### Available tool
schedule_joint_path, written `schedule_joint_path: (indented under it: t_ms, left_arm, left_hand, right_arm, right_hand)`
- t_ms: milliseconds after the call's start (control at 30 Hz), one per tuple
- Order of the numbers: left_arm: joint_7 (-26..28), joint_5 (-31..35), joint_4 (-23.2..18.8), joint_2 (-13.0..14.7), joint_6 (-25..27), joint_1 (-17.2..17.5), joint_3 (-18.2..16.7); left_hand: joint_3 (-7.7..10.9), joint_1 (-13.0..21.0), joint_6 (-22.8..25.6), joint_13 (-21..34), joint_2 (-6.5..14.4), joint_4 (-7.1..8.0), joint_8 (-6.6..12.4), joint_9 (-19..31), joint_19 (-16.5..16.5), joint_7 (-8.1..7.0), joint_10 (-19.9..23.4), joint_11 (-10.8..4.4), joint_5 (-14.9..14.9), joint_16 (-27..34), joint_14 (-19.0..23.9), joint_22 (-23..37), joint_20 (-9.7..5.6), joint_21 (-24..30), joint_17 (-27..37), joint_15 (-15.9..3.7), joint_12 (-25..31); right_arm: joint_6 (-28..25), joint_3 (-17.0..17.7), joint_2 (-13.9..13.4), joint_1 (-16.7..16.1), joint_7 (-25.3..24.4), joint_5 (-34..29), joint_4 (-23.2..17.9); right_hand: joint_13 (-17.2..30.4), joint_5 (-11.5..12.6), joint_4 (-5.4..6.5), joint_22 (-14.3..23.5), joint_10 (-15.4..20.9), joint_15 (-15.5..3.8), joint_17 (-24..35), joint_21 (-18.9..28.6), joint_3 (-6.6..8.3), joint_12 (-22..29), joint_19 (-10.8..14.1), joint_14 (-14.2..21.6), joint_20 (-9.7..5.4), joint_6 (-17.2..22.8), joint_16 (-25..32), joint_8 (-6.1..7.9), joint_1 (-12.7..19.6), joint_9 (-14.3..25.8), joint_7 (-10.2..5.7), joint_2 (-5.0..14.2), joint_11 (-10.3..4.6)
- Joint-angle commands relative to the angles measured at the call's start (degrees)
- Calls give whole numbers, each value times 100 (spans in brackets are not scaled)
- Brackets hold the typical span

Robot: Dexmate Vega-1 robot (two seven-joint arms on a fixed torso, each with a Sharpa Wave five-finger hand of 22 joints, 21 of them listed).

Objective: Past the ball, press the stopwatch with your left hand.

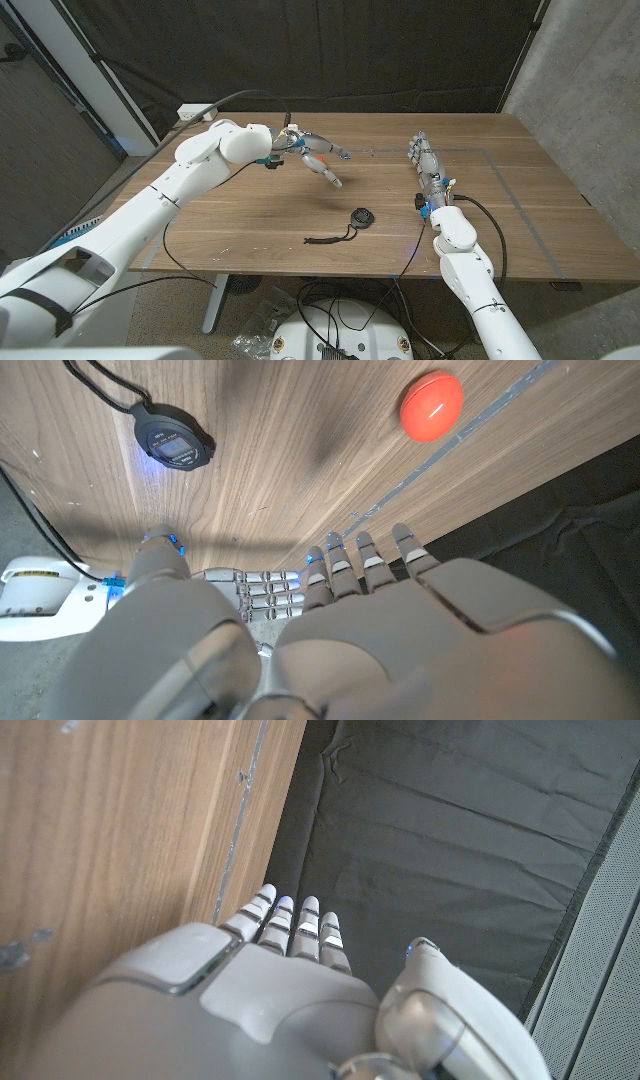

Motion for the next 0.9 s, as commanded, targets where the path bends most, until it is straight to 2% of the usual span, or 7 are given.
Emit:
schedule_joint_path:
  t_ms: [33, 467, 667, 900]
  left_arm:
    - [-542, 969, -342, -210, 349, -162, 379]
    - [-933, 1734, -437, -484, 377, -296, 752]
    - [-1005, 2006, -506, -564, 309, -287, 862]
    - [-1067, 2184, -573, -640, 214, -238, 923]
  left_hand:
    - [-87, 38, 282, 13, -11, -5, 107, 23, 107, 9, 235, -68, 48, 89, 199, 26, 23, 76, 52, -71, 86]
    - [-146, 60, 352, 20, -10, -5, 122, 29, 162, -32, 356, -67, 67, 122, 297, 33, 94, 110, 85, -93, 108]
    - [-172, 107, 502, 29, 7, -16, 175, 35, 182, -55, 478, -169, 84, 124, 334, 37, 110, 127, 105, -134, 147]
    - [-202, 193, 683, 50, -3, -50, 247, 44, 202, -92, 534, -187, 102, 118, 371, 39, 98, 144, 122, -173, 170]
  right_arm:
    - [129, 60, -32, -28, 63, 152, 117]
    - [221, 143, -53, 8, 186, 297, 250]
    - [295, 190, -51, 11, 236, 363, 308]
    - [359, 220, -44, -5, 286, 422, 367]
  right_hand:
    - [7, 8, -5, 11, 46, 45, 23, 41, 9, 21, 28, -7, -3, 38, 9, 27, -36, 20, 16, -32, 24]
    - [7, 8, 6, 11, 56, 45, 24, 40, 4, 22, 27, -3, 1, 36, 9, 25, -61, 20, 18, -35, 22]
    - [7, 8, 11, 11, 62, 45, 25, 41, 0, 23, 29, 1, 3, 39, 10, 25, -75, 20, 8, -38, 24]
    - [7, 8, 16, 11, 73, 54, 25, 42, -2, 26, 32, 12, 6, 42, 13, 26, -85, 20, 14, -39, 24]
